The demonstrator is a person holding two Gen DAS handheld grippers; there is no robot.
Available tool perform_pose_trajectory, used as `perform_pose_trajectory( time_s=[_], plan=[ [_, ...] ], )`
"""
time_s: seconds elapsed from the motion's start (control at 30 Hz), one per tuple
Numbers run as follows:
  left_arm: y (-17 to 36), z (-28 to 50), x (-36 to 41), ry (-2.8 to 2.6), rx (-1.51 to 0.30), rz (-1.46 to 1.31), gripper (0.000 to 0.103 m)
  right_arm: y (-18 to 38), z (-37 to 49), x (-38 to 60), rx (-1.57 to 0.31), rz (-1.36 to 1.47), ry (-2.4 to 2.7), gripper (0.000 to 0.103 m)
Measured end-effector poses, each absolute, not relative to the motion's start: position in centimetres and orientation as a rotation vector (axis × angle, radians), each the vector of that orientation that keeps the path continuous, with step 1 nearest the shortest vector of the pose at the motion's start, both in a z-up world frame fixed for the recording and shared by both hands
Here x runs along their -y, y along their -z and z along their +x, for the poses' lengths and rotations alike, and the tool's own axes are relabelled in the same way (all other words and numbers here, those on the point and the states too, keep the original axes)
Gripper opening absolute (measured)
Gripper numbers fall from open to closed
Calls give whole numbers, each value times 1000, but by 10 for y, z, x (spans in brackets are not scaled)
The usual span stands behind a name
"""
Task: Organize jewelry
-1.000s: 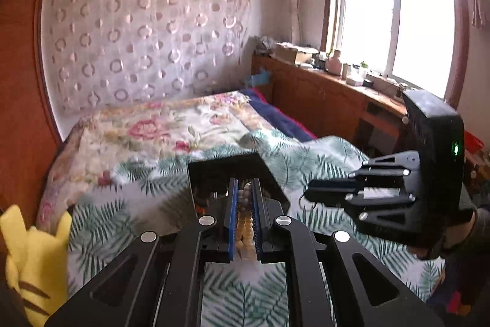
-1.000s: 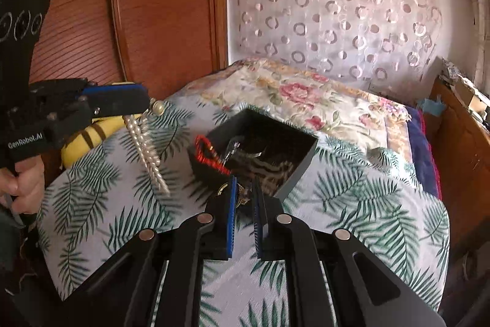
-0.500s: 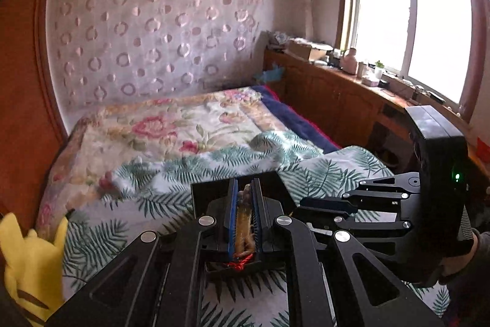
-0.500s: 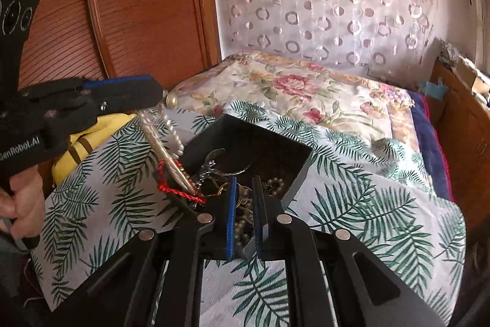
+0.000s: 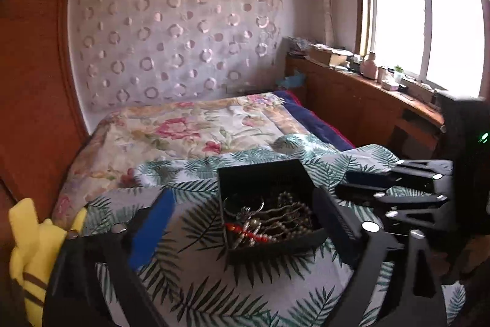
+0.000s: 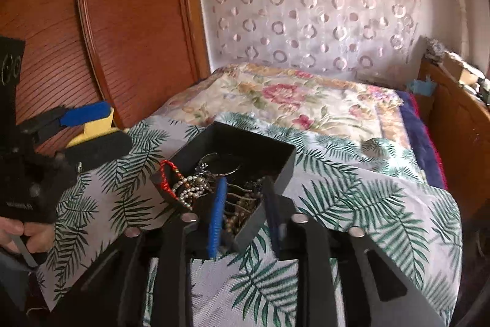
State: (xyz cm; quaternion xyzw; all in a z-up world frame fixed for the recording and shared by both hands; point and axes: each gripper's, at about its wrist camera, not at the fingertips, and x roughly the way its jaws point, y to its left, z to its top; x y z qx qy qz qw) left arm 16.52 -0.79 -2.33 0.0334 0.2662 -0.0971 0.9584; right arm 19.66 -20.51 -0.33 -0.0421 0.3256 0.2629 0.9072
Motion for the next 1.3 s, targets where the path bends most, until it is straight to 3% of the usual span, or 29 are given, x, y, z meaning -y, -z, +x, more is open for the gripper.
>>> perform_pose_trajectory(
  time_s=[0.23,0.37,0.5,1.3],
  plan=[
    [15,122,9,148,-516,64,95,-29,137,228,-567,-35,-499,66],
    [7,97,8,111,-506,44,95,-45,108,239,-515,-23,-466,88],
    [1,76,5,99,-495,23,95,-56,76,249,-462,-19,-421,100],
    [3,28,-5,52,-484,34,95,-34,40,244,-452,3,-326,100]
  ],
)
